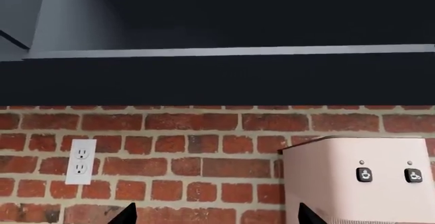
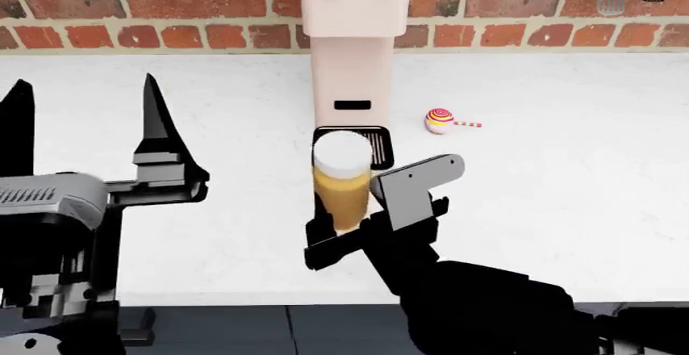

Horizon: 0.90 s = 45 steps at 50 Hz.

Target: Pick the bar and peanut butter from the counter and place them in the cabinets closest to them.

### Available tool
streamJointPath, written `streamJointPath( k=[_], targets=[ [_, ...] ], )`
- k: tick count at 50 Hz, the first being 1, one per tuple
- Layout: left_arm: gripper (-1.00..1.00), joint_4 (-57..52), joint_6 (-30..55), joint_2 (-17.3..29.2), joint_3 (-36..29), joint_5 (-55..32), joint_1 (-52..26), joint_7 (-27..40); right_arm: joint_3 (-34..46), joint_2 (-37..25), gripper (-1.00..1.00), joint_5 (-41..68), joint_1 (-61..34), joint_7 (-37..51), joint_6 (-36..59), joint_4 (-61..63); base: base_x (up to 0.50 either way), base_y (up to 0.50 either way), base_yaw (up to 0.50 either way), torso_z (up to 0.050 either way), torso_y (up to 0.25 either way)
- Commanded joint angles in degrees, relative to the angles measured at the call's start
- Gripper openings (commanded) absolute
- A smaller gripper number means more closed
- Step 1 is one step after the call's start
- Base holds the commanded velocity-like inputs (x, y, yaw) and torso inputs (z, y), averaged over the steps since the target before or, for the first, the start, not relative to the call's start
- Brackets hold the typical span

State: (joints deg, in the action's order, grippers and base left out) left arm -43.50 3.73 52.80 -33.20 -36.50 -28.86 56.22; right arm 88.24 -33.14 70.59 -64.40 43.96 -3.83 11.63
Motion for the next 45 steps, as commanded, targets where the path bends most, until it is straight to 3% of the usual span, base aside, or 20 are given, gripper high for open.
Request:
streamJointPath(
  k=[1, 5, 12, 19, 22, 24, 35, 45],
  targets=[
    [1.0, 10.6, 8.5, -9.2, -0.5, -9.6, -13.1, -1.6, -2.1, -7.0, -1.0, -3.1, -3.7, 8.2, 1.7, 14.2, 0.0, 0.0, 0.0, 0.0, 0.0],
    [1.0, 21.9, 12.3, -15.7, -0.4, -13.9, -20.7, -3.4, -3.1, -9.6, -1.0, -2.8, -6.2, 11.8, 3.3, 20.0, 0.0, 0.0, 0.0, 0.0, 0.0],
    [1.0, 50.9, 11.7, -27.5, -2.6, -10.7, -31.3, -11.5, -5.1, -14.9, -1.0, -1.9, -9.3, 14.1, 3.4, 29.2, 0.0, 0.0, 0.0, 0.0, 0.0],
    [1.0, 92.2, -3.9, -40.9, -3.7, -2.7, -43.1, -27.4, -7.1, -20.7, -1.0, -0.2, -12.6, 16.0, 4.2, 35.9, 0.0, 0.0, 0.0, 0.0, 0.0],
    [1.0, 116.3, -14.6, -48.4, -3.0, -0.5, -50.5, -35.3, -8.7, -23.8, -1.0, 1.0, -15.2, 16.9, 4.6, 39.3, 0.0, 0.0, 0.0, 0.0, 0.003],
    [1.0, 118.5, -12.8, -48.8, -1.2, 1.8, -50.6, -35.3, -9.8, -25.6, -1.0, 3.3, -18.3, 17.9, 6.2, 41.7, 0.0, 0.0, 0.0, 0.0, 0.0],
    [1.0, 118.5, -6.5, -49.7, 22.5, 24.2, -48.0, -40.8, -13.5, -30.5, -1.0, 11.7, -27.2, 20.2, 9.2, 46.6, 0.0, 0.0, 0.0, 0.0, 0.0],
    [1.0, 118.5, -7.6, -50.2, 32.8, 33.1, -47.6, -42.6, -15.3, -32.5, -1.0, 12.5, -30.2, 21.1, 8.1, 48.3, 0.0, 0.0, 0.0, 0.0, 0.0]
  ],
)
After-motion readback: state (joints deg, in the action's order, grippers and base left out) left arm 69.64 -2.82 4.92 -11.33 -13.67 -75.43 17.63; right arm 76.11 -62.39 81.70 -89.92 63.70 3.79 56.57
